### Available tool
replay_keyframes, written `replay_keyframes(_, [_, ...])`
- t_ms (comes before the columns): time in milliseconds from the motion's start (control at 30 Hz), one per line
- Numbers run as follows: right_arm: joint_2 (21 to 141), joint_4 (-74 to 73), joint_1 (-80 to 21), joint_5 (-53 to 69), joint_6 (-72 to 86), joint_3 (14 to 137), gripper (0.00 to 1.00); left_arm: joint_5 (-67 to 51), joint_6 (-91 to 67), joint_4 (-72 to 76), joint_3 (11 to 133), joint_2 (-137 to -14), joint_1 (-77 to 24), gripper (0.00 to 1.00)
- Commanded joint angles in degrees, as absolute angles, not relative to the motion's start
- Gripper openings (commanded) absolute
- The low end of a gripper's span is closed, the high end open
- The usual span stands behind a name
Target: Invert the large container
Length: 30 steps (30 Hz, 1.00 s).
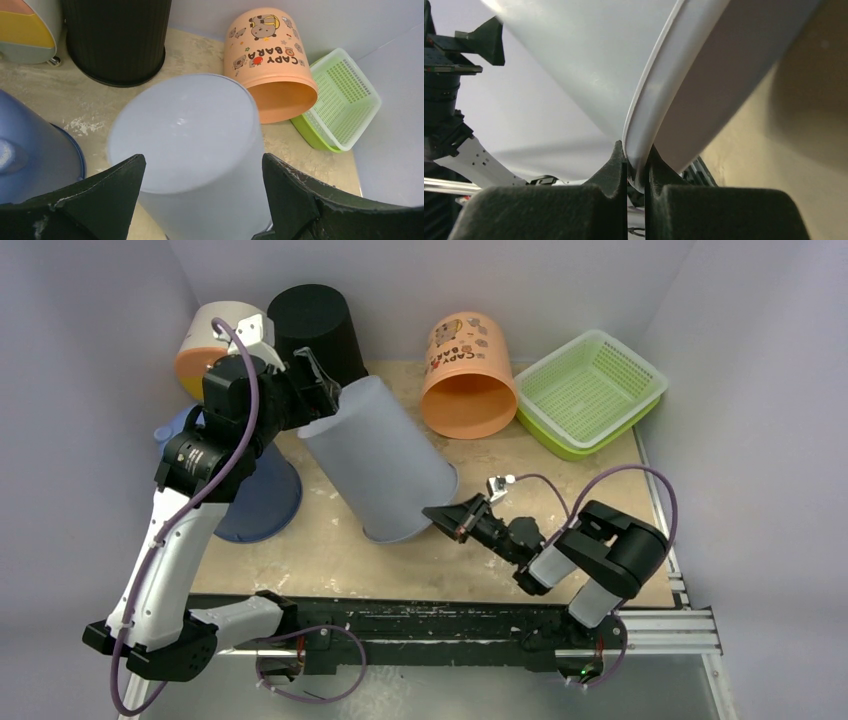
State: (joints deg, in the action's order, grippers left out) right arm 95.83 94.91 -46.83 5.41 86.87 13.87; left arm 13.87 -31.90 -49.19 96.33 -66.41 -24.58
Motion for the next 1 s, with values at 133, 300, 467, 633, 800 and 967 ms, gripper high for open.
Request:
replay_keyframes(133, [97.01,115.44,-43.38,2.34,88.82,-1.35,0.18,14.15,-31.37,-48.57,95.78,-65.78,-24.96,0.83])
replay_keyframes(300, [100.62,112.85,-43.34,0.39,91.65,-3.10,0.36,13.67,-31.34,-48.46,95.20,-66.13,-24.98,0.83])
replay_keyframes(467, [104.49,113.68,-43.16,-1.78,92.34,-2.47,0.44,13.28,-31.43,-48.38,93.77,-66.41,-24.96,0.83])
replay_keyframes(633, [106.99,115.36,-43.16,-3.08,92.99,0.35,0.45,12.98,-31.51,-48.22,93.37,-66.71,-24.96,0.83])
replay_keyframes(800, [104.02,112.59,-42.81,-3.38,93.00,1.27,0.45,12.70,-31.90,-48.08,93.69,-66.60,-24.97,0.83])
replay_keyframes(967, [94.64,100.96,-41.68,-4.48,90.92,4.90,0.45,13.91,-31.57,-48.83,95.95,-66.98,-24.90,0.83])
